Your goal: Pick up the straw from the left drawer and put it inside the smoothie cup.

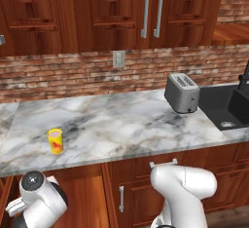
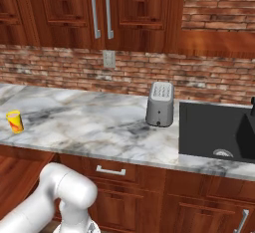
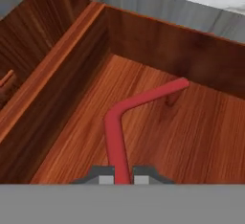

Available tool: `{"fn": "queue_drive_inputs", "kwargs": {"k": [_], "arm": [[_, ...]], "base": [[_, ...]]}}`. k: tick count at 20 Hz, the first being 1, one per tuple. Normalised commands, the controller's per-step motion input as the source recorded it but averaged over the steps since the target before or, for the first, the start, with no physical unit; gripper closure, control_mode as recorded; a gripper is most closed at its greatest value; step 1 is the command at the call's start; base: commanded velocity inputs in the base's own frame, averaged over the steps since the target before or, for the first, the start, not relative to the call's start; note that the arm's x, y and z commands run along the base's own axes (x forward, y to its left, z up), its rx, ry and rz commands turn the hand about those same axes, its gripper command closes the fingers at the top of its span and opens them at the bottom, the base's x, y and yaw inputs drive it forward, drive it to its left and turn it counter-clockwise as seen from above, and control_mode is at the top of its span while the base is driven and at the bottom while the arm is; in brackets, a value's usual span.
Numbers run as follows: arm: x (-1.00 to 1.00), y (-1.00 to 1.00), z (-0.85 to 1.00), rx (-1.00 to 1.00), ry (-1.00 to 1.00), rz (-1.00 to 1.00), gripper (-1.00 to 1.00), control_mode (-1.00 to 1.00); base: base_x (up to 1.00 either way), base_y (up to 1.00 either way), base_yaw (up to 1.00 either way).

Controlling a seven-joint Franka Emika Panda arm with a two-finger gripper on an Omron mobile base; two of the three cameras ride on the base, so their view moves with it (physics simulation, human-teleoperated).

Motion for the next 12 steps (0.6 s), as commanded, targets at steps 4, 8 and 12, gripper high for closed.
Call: {"fn": "queue_drive_inputs", "kwargs": {"k": [4, 8, 12], "arm": [[0.0, -0.45, 0.82, -0.01, -0.2, 0.0, 1.0, -1.0], [0.0, -0.41, 0.75, -0.02, -0.23, 0.0, 1.0, -1.0], [0.0, -0.41, 0.7, -0.04, -0.22, 0.0, 1.0, -1.0]], "base": [[0.0, 0.0, 0.0], [0.0, 0.0, 0.0], [0.0, 0.0, 0.0]]}}
